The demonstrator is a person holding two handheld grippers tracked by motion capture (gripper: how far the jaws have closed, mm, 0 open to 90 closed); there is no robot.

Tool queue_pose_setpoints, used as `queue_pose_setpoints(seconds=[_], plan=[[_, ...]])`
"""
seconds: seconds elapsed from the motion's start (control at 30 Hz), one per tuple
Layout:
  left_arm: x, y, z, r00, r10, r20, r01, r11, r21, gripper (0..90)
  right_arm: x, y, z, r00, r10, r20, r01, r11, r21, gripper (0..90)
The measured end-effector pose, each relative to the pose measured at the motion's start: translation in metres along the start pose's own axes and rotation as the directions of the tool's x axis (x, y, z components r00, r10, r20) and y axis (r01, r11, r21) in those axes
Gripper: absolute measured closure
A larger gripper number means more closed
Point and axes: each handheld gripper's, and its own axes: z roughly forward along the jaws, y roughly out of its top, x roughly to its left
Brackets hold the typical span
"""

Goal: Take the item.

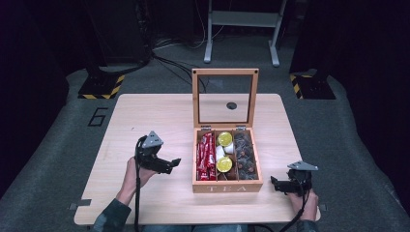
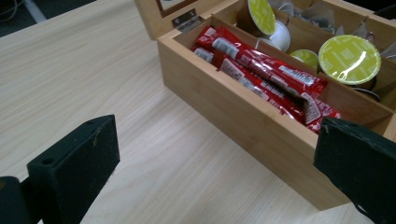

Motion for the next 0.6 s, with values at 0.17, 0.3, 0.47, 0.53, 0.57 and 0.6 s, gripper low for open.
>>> queue_pose_setpoints(seconds=[0.17, 0.3, 0.47, 0.53, 0.57, 0.6], plan=[[-0.008, 0.008, 0.01, 0.9997, 0.011, 0.022, -0.011, 0.9999, -0.006, 0.0, 0.0, 0.0, 0.0, 1.0, -0.001, 0.001, 0.001, 1.0, 0.0, 1.8], [-0.016, 0.015, 0.017, 0.9988, 0.025, 0.043, -0.024, 0.9997, -0.007, 0.0, 0.0, 0.0, 0.0, 1.0, 0.004, 0.002, -0.004, 1.0, 0.0, 2.0], [-0.027, 0.024, 0.029, 0.9961, 0.05, 0.072, -0.05, 0.9987, 0.004, 0.0, 0.0, 0.0, 0.0, 1.0, 0.008, 0.004, -0.008, 1.0, 0.0, 2.3], [-0.032, 0.027, 0.036, 0.9943, 0.056, 0.091, -0.058, 0.9983, 0.011, 0.0, 0.0, 0.0, 0.0, 1.0, 0.008, 0.004, -0.008, 1.0, -0.001, 2.3], [-0.035, 0.028, 0.039, 0.9941, 0.06, 0.091, -0.061, 0.9981, 0.012, 0.0, 0.0, 0.0, 0.0, 1.0, 0.008, 0.004, -0.008, 1.0, -0.001, 2.4], [-0.037, 0.029, 0.041, 0.9934, 0.064, 0.096, -0.065, 0.9978, 0.014, 0.0, 0.0, 0.0, 0.0, 1.0, 0.008, 0.004, -0.008, 1.0, -0.001, 2.4]])
